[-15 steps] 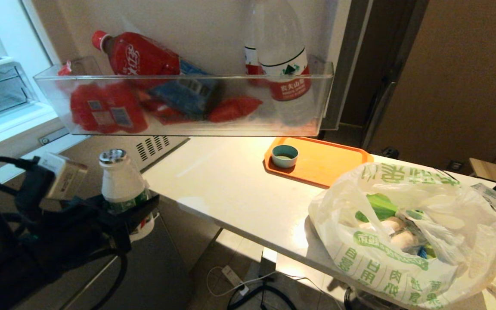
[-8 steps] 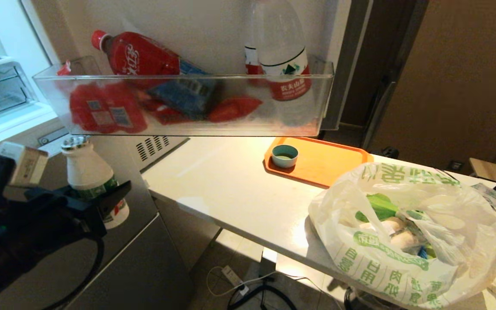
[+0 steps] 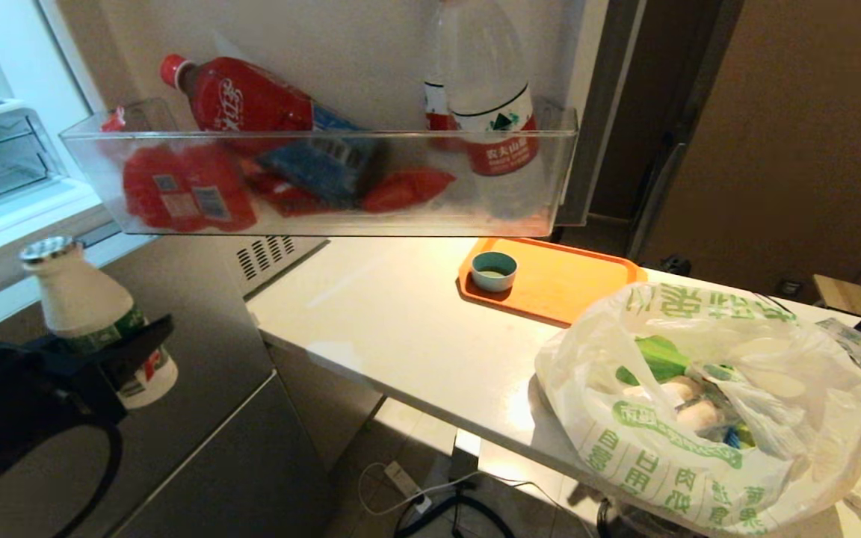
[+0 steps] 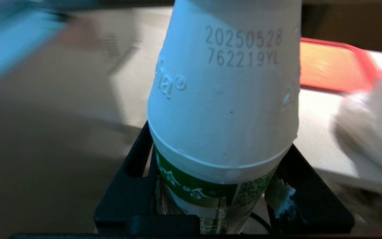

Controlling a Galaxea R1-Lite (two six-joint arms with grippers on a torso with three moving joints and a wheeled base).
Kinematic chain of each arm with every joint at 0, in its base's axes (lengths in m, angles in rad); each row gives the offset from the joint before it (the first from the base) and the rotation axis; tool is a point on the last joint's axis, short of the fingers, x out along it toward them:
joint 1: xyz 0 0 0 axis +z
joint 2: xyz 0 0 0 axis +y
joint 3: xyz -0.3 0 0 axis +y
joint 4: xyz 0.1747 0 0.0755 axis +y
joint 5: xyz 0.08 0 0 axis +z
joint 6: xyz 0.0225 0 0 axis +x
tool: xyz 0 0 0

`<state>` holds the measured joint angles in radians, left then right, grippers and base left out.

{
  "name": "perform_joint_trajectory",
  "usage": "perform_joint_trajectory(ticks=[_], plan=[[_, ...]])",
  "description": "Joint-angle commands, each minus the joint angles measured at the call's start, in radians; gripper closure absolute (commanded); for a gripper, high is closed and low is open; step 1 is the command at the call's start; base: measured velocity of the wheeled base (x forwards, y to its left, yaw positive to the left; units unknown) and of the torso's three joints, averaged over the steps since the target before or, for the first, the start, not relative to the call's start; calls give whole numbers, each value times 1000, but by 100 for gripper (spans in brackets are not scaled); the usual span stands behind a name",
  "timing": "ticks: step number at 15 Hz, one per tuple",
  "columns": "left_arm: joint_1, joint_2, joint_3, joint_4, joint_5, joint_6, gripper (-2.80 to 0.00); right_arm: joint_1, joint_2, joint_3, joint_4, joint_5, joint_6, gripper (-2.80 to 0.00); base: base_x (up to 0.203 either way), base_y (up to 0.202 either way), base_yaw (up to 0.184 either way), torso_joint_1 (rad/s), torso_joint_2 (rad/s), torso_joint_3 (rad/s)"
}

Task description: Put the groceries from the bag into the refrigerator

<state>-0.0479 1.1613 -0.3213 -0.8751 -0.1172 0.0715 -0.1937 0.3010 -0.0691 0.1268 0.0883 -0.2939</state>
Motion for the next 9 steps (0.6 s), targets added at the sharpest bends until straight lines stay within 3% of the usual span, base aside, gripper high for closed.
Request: perform_joint_trajectory(ticks=[1, 4, 7, 9], plan=[[55, -48, -32, -3, 4, 22, 0, -6, -20, 7, -2, 1, 42, 0, 0, 0, 0, 0, 0, 0], [73, -37, -150, 12, 43, 44, 0, -5, -20, 22, -9, -13, 63, 0, 0, 0, 0, 0, 0, 0], [121, 34, -374, 78, 52, 46, 0, 68, -17, 19, -6, -15, 53, 0, 0, 0, 0, 0, 0, 0], [163, 127, -511, 109, 53, 48, 0, 69, -17, 20, -7, -15, 46, 0, 0, 0, 0, 0, 0, 0]])
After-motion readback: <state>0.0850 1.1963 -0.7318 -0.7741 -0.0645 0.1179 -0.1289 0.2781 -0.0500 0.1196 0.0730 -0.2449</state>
